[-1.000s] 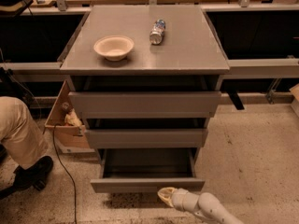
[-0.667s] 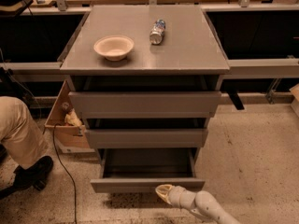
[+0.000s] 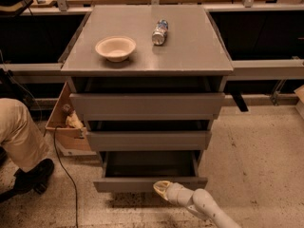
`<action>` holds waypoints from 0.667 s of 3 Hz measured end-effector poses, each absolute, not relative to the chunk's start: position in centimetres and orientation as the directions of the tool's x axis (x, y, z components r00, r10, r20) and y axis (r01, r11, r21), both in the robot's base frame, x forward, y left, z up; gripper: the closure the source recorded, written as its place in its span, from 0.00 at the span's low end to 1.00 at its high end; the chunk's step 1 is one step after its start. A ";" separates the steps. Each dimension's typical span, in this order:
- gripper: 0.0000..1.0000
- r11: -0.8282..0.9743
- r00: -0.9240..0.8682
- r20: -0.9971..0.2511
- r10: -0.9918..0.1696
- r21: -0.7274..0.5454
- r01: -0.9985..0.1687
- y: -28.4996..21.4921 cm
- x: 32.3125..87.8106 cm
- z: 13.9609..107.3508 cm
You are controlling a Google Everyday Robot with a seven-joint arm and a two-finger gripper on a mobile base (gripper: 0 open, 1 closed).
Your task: Close bottom drawer
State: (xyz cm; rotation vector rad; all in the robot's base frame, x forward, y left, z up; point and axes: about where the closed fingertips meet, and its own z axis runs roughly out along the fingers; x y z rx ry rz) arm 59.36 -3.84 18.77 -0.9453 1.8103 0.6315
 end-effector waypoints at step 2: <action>1.00 0.556 -0.199 -0.929 -0.311 -0.008 -0.831 -1.1 62.6 18.1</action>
Offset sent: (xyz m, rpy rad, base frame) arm 0.0575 0.0394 -0.0128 0.0217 -0.0606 0.0087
